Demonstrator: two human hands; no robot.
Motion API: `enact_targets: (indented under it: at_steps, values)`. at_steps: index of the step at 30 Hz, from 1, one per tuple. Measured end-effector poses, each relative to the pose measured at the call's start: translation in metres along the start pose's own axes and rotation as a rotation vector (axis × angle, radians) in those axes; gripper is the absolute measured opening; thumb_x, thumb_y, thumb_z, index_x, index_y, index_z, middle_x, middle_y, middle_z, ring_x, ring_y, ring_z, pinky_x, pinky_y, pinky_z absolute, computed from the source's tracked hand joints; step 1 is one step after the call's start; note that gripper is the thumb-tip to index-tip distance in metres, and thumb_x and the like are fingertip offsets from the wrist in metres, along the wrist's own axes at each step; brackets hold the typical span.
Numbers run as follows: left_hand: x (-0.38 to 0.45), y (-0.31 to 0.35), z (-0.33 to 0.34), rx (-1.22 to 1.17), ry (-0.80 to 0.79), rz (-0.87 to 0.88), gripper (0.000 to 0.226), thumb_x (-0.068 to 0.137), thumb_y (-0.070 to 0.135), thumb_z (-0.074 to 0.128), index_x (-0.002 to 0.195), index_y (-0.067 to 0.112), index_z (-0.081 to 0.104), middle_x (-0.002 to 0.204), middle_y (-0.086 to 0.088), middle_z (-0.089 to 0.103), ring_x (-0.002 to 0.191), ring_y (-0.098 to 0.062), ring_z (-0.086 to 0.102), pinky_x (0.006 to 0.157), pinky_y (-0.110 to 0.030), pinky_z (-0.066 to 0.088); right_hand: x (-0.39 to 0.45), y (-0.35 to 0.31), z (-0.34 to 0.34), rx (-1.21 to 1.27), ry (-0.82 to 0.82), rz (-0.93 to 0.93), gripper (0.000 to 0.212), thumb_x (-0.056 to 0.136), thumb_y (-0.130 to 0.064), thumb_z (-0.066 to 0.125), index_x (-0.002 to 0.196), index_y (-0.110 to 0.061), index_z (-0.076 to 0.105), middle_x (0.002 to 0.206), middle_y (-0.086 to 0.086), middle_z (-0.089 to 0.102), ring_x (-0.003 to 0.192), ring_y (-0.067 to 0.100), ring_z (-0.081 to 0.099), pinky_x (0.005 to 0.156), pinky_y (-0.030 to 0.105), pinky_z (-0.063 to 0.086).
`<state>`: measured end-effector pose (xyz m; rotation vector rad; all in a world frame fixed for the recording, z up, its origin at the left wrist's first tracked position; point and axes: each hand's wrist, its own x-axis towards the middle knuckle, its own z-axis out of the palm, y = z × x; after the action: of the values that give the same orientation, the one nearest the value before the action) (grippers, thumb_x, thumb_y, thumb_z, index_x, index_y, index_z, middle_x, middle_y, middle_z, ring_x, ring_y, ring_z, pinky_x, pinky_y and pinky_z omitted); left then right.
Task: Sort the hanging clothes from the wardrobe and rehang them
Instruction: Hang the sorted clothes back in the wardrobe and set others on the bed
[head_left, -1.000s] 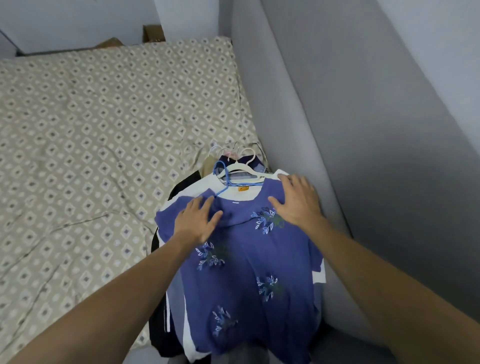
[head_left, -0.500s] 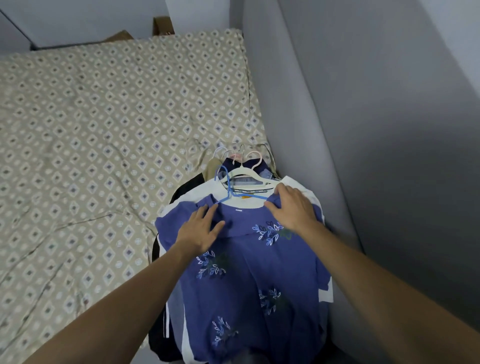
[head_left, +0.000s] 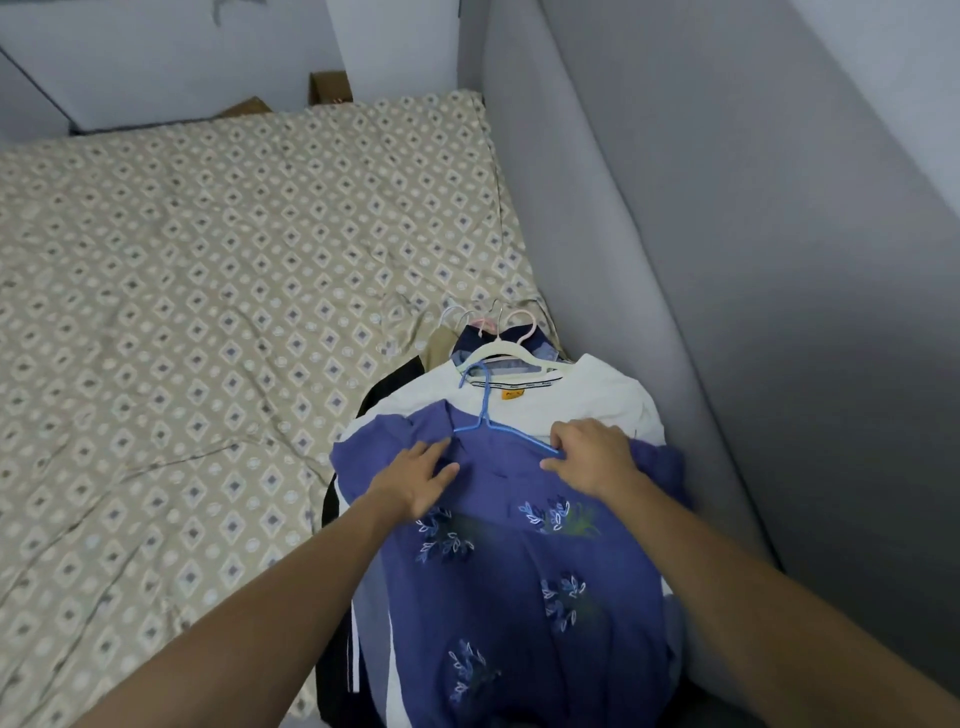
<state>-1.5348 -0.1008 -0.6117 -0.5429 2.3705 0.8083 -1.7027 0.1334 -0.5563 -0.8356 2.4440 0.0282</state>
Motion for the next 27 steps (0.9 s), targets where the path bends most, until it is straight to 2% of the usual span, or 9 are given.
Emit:
enact_targets:
  at_steps: [3,8,12,14,18,20,22,24,27]
  values:
    - [0.002,-0.001,0.003,0.0,0.052,0.022,0.065,0.108,0.057,0.035,0.166,0.031,0.02,0.169,0.004,0.027,0.152,-0.026,0.028,0.119,-0.045,0.035,-0.002,-0.001,0.012,-0.008,0.069,0.05,0.018,0.103,-0.037,0.06,0.106,-0.019,0.062,0.109,0.003,0.066,0.106,0.031,0.063,0.087,0.041,0.045]
    - [-0.013,0.004,-0.003,0.01,0.239,0.069,0.066,0.106,0.056,0.038,0.163,0.027,0.025,0.16,-0.003,0.036,0.14,-0.032,0.039,0.107,-0.05,0.045,-0.02,-0.004,-0.004,0.209,0.203,0.098,0.017,0.108,-0.027,0.049,0.099,-0.014,0.046,0.094,0.004,0.058,0.087,0.036,0.059,0.066,0.04,0.04]
    - [-0.032,0.016,-0.035,-0.004,0.296,0.106,0.085,0.091,0.071,0.02,0.164,0.028,0.023,0.16,-0.002,0.033,0.143,-0.03,0.036,0.108,-0.053,0.045,-0.058,-0.003,-0.042,0.301,0.377,0.092,0.021,0.106,-0.029,0.051,0.091,-0.019,0.04,0.083,-0.005,0.054,0.076,0.03,0.049,0.062,0.042,0.042]
    - [-0.043,0.026,-0.053,0.004,0.353,0.166,0.084,0.092,0.069,0.021,0.164,0.027,0.024,0.162,-0.002,0.033,0.146,-0.029,0.035,0.112,-0.053,0.042,-0.087,-0.006,-0.063,0.325,0.452,0.081,0.021,0.105,-0.028,0.053,0.089,-0.022,0.041,0.081,-0.008,0.051,0.075,0.025,0.045,0.061,0.041,0.041]
    - [-0.07,0.052,-0.097,-0.008,0.472,0.321,0.073,0.1,0.063,0.028,0.159,0.021,0.038,0.15,-0.004,0.047,0.137,-0.028,0.044,0.113,-0.048,0.04,-0.159,-0.02,-0.097,0.318,0.572,0.118,0.016,0.102,-0.028,0.057,0.092,-0.024,0.046,0.083,-0.008,0.055,0.078,0.024,0.053,0.067,0.042,0.047]
    - [-0.086,0.067,-0.12,-0.026,0.476,0.417,0.066,0.101,0.063,0.03,0.146,0.021,0.053,0.136,-0.004,0.059,0.124,-0.028,0.054,0.105,-0.046,0.045,-0.198,-0.03,-0.108,0.324,0.636,0.16,0.015,0.101,-0.028,0.059,0.092,-0.027,0.048,0.084,-0.01,0.054,0.077,0.019,0.051,0.069,0.041,0.048]
    - [-0.107,0.085,-0.141,-0.017,0.433,0.479,0.058,0.099,0.068,0.028,0.111,0.025,0.066,0.104,-0.001,0.069,0.099,-0.027,0.062,0.088,-0.044,0.051,-0.239,-0.04,-0.118,0.349,0.705,0.232,0.018,0.101,-0.027,0.06,0.09,-0.031,0.046,0.083,-0.012,0.053,0.075,0.013,0.049,0.068,0.039,0.048]
    - [-0.129,0.103,-0.156,0.006,0.401,0.527,0.056,0.096,0.072,0.029,0.08,0.025,0.054,0.073,0.004,0.06,0.075,-0.024,0.058,0.071,-0.043,0.05,-0.279,-0.048,-0.124,0.366,0.774,0.316,0.022,0.1,-0.026,0.061,0.088,-0.032,0.043,0.081,-0.013,0.05,0.073,0.01,0.046,0.066,0.037,0.043]
    - [-0.16,0.133,-0.171,0.017,0.413,0.676,0.054,0.095,0.07,0.034,0.07,0.024,0.046,0.065,0.006,0.054,0.067,-0.016,0.053,0.065,-0.041,0.046,-0.335,-0.057,-0.126,0.377,0.85,0.433,0.021,0.1,-0.026,0.061,0.089,-0.029,0.044,0.082,-0.011,0.049,0.074,0.013,0.044,0.065,0.035,0.036]
